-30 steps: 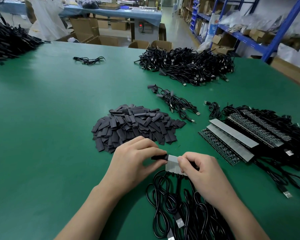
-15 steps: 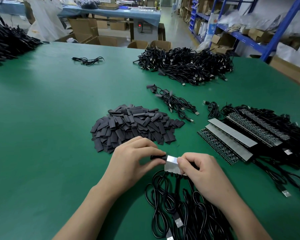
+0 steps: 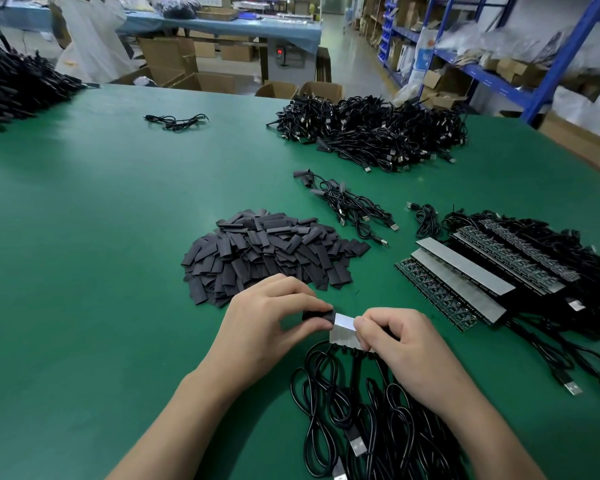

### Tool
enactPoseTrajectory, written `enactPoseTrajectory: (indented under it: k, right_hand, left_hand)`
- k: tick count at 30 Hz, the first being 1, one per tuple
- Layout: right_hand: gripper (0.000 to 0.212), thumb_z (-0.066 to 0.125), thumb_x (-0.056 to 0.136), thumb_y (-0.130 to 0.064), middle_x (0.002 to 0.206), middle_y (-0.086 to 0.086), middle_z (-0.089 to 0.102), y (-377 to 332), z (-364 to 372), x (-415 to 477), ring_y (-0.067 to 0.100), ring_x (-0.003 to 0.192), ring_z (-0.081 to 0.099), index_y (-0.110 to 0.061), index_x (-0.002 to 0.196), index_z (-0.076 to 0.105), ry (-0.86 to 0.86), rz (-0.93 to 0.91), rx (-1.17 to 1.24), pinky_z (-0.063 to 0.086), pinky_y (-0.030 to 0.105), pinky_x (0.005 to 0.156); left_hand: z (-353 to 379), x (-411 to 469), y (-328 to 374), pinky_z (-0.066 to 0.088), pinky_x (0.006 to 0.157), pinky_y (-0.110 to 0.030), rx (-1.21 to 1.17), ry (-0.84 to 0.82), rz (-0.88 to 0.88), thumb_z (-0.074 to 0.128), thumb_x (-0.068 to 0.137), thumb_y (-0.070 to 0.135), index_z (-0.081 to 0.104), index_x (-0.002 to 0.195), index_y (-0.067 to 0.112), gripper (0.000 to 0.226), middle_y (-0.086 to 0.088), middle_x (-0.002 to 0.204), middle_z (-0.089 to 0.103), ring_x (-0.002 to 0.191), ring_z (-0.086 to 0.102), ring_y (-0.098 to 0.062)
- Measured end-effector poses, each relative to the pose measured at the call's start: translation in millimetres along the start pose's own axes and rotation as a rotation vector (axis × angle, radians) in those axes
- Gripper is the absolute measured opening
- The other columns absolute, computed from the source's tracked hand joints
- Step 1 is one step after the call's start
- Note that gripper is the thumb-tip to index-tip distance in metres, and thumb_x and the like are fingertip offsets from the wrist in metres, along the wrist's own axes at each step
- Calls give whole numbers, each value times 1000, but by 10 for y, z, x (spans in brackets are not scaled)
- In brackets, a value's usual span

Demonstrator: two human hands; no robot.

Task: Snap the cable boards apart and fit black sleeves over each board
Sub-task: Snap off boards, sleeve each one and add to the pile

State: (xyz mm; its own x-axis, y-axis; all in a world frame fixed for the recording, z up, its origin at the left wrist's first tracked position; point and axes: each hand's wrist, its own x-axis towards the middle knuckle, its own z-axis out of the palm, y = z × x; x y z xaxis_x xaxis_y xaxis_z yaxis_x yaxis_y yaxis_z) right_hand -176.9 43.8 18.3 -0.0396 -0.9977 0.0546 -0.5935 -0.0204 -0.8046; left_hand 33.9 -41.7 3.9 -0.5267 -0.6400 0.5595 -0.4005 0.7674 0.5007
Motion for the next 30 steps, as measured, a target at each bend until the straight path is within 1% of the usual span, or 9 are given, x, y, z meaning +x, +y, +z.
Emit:
enactPoseTrajectory:
  k: [6, 9, 11, 15, 20, 24, 27, 30]
  right_hand:
    - [41, 60, 102, -28, 52, -9, 31, -2, 14, -7, 6, 49, 28, -17, 63, 56, -9, 3, 16, 23, 24, 48]
    - [39, 59, 103, -29, 52, -9, 31, -3, 15, -9, 6, 49, 28, -19, 65, 59, -13, -4, 18, 22, 23, 48]
    - [36, 58, 103, -31, 52, -9, 32, -1, 18, -14, 6, 48, 28, -21, 69, 62, -22, -13, 32, 22, 22, 47]
    - [30, 57, 103, -35, 52, -11, 35, -7, 50, -22, 5, 47, 29, -28, 75, 66, -38, -38, 7, 23, 21, 47]
    - [27, 57, 103, -35, 52, -8, 38, -5, 58, -23, 6, 47, 28, -34, 79, 70, -40, -40, 29, 21, 22, 47]
    - [28, 57, 104, -34, 53, -2, 43, -25, 43, -7, 4, 49, 31, -33, 79, 70, -36, -40, 38, 24, 22, 49]
    - [31, 56, 105, -33, 49, -10, 33, -15, 15, -7, 5, 46, 27, -31, 77, 70, -23, -27, 40, 22, 19, 47]
    - [31, 56, 104, -35, 51, -8, 32, -10, 22, -11, 6, 47, 26, -30, 79, 72, -32, -24, 56, 24, 17, 48]
  left_hand:
    - [35, -14, -8, 54, 76, -27, 55, 20, 95, 74, 92, 43, 81, 98, 25, 20, 14, 95, 70, 88, 63, -8]
    - [41, -9, -22, 54, 75, -27, 80, 31, 119, 75, 92, 42, 80, 98, 24, 19, 13, 95, 70, 88, 63, -8]
    - [36, -7, -33, 54, 75, -28, 92, 45, 126, 77, 91, 39, 81, 98, 24, 17, 12, 96, 70, 88, 63, -9]
    - [32, -15, -27, 54, 73, -28, 117, 37, 172, 77, 93, 38, 80, 98, 24, 16, 12, 95, 68, 87, 62, -10]
    - [51, -16, -7, 54, 69, -30, 123, 58, 198, 78, 93, 38, 80, 97, 23, 15, 10, 93, 68, 84, 62, -11]
    - [39, -12, -4, 53, 70, -29, 132, 51, 220, 77, 94, 38, 79, 99, 23, 17, 10, 95, 68, 85, 61, -11]
    - [38, -18, -4, 54, 70, -30, 132, 35, 224, 75, 95, 37, 79, 101, 22, 17, 9, 96, 68, 86, 61, -12]
    - [48, -25, 10, 54, 70, -29, 110, 41, 213, 76, 95, 36, 79, 101, 22, 16, 10, 95, 68, 85, 62, -12]
